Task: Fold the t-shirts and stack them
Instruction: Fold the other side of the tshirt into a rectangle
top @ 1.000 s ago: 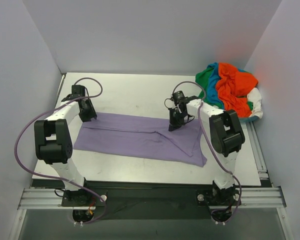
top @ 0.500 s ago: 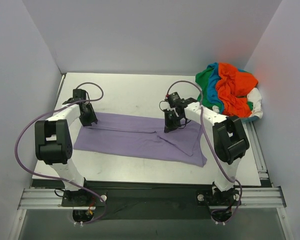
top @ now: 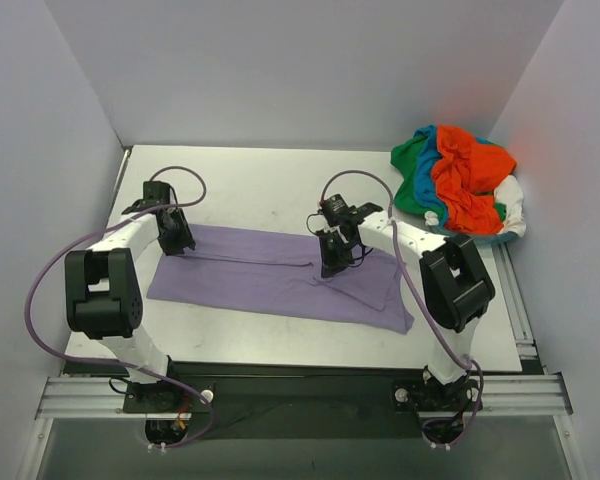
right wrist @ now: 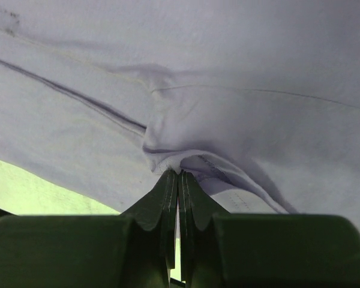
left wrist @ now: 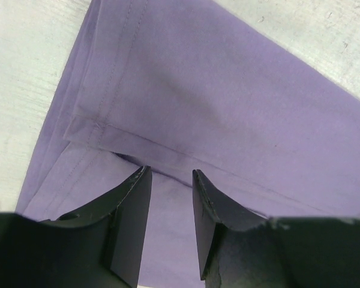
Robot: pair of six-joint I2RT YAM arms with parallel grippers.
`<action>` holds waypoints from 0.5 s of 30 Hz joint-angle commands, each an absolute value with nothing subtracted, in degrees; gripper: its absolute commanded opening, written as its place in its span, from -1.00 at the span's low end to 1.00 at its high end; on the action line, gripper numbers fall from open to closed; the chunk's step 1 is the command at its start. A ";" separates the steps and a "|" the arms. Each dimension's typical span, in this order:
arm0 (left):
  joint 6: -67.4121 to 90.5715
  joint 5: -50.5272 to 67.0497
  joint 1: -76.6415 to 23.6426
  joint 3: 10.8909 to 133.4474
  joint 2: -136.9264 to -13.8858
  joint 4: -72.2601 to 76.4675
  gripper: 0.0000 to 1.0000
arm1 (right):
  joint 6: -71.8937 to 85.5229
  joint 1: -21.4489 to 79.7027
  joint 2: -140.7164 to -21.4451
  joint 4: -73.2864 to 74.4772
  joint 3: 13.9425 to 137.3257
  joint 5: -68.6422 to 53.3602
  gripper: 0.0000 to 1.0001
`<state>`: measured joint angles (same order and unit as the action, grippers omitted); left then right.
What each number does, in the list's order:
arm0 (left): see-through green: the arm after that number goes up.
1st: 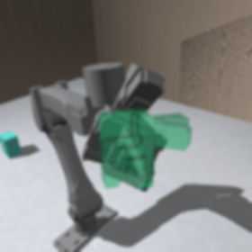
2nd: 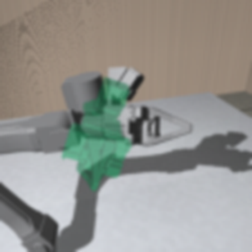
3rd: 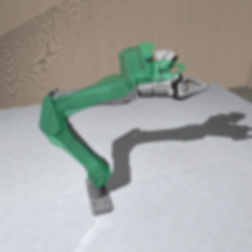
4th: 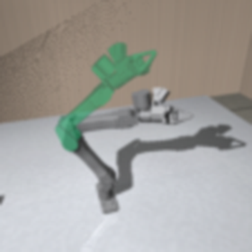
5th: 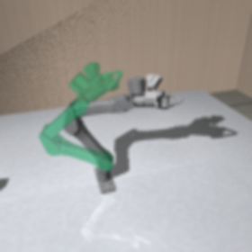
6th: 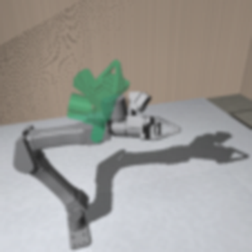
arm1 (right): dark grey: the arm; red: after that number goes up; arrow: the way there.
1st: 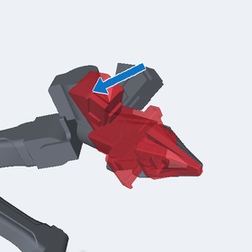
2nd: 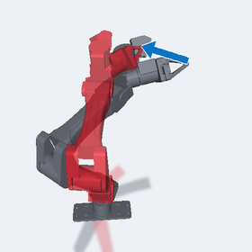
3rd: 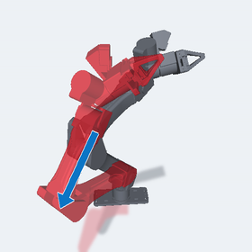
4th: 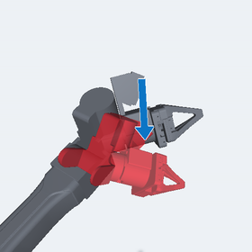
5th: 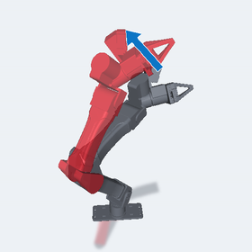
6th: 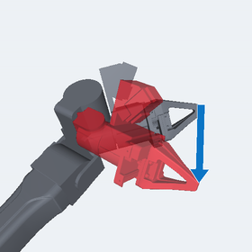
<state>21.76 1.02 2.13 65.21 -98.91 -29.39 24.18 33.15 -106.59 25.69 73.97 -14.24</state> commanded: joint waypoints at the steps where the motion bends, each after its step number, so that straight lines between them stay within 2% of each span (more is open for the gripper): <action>1: 20.57 2.02 2.37 64.43 -95.72 -27.86 -0.12 | 24.87 34.71 -104.06 28.65 73.74 -13.80 -1.00; 5: 20.39 1.93 2.37 63.55 -94.92 -28.04 -0.12 | 25.14 36.38 -104.94 29.27 74.44 -14.33 -1.00; 15: 20.21 1.93 2.37 61.70 -93.08 -28.12 -0.12 | 24.00 38.84 -102.23 30.50 75.41 -15.82 -0.49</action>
